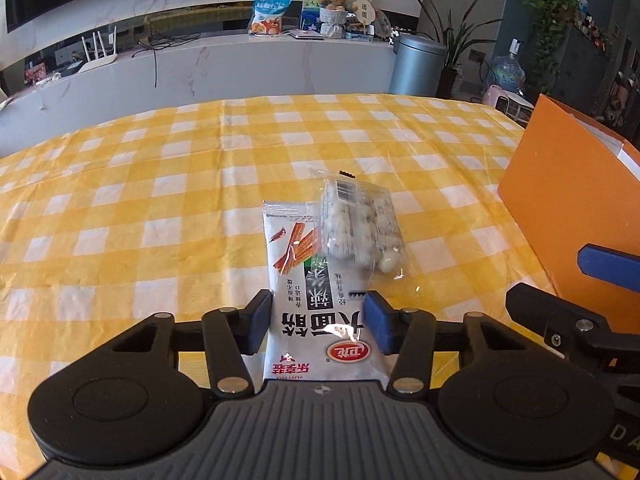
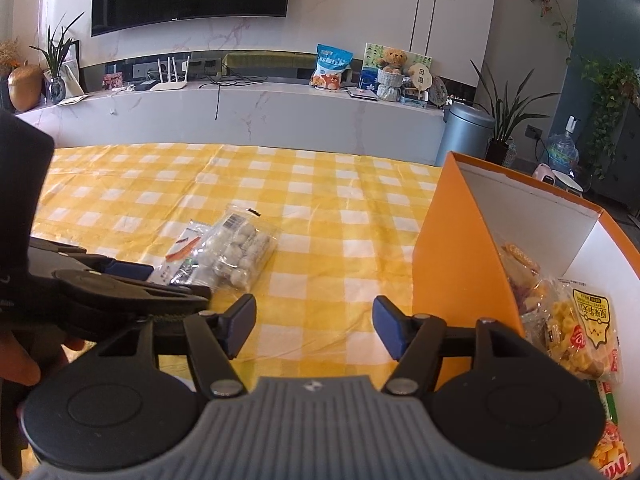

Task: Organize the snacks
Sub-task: 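Grasp the white spicy strip bag with left tool while right tool grasps the clear white-ball bag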

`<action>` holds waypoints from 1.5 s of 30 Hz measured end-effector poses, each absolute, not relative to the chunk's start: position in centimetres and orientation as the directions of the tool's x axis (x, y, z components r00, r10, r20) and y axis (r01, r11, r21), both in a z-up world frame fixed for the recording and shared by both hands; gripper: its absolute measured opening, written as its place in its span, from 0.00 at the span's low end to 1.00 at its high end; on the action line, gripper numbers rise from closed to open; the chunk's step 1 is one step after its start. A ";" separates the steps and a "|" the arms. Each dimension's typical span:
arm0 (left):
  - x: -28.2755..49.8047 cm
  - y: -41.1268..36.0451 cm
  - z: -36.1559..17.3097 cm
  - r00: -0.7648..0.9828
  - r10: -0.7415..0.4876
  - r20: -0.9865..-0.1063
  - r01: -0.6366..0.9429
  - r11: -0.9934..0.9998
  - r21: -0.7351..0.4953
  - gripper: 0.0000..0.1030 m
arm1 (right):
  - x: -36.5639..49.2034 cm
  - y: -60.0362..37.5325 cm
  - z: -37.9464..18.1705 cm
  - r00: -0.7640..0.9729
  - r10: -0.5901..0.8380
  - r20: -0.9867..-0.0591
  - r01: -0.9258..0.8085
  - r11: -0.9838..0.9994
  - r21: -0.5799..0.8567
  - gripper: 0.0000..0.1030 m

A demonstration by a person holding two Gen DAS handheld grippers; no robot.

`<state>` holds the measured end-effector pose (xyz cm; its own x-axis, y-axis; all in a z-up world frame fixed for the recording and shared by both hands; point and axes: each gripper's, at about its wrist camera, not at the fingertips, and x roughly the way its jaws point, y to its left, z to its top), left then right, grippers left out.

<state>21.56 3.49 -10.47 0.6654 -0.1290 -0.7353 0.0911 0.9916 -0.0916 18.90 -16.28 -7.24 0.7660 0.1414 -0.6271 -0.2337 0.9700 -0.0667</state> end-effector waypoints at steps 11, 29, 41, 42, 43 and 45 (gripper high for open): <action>20.2 7.5 -9.8 0.680 -0.069 -0.730 0.019 0.997 -0.076 0.48 | 20.5 -14.7 -7.1 0.753 0.193 -0.629 -0.237 0.971 0.014 0.71; 21.1 10.0 -10.7 0.712 -0.063 -0.699 0.001 0.996 -0.089 0.76 | 26.5 -10.6 -9.2 0.683 0.280 -0.675 -0.190 0.960 0.206 0.83; 22.3 9.0 -11.1 0.724 -0.016 -0.689 0.008 1.000 -0.014 0.80 | 28.6 -8.2 -11.6 0.643 0.225 -0.732 -0.217 0.970 0.107 0.78; 22.2 8.7 -11.2 0.724 -0.005 -0.690 0.012 1.000 0.005 0.80 | 28.6 -8.0 -11.6 0.647 0.217 -0.731 -0.227 0.970 0.087 0.77; 22.1 8.5 -11.2 0.727 0.004 -0.687 0.015 1.000 0.021 0.80 | 28.4 -7.7 -11.7 0.652 0.205 -0.730 -0.235 0.970 0.062 0.73; 22.0 8.5 -11.2 0.727 0.002 -0.687 0.011 1.000 0.014 0.79 | 28.2 -7.6 -11.6 0.663 0.197 -0.723 -0.241 0.970 0.043 0.69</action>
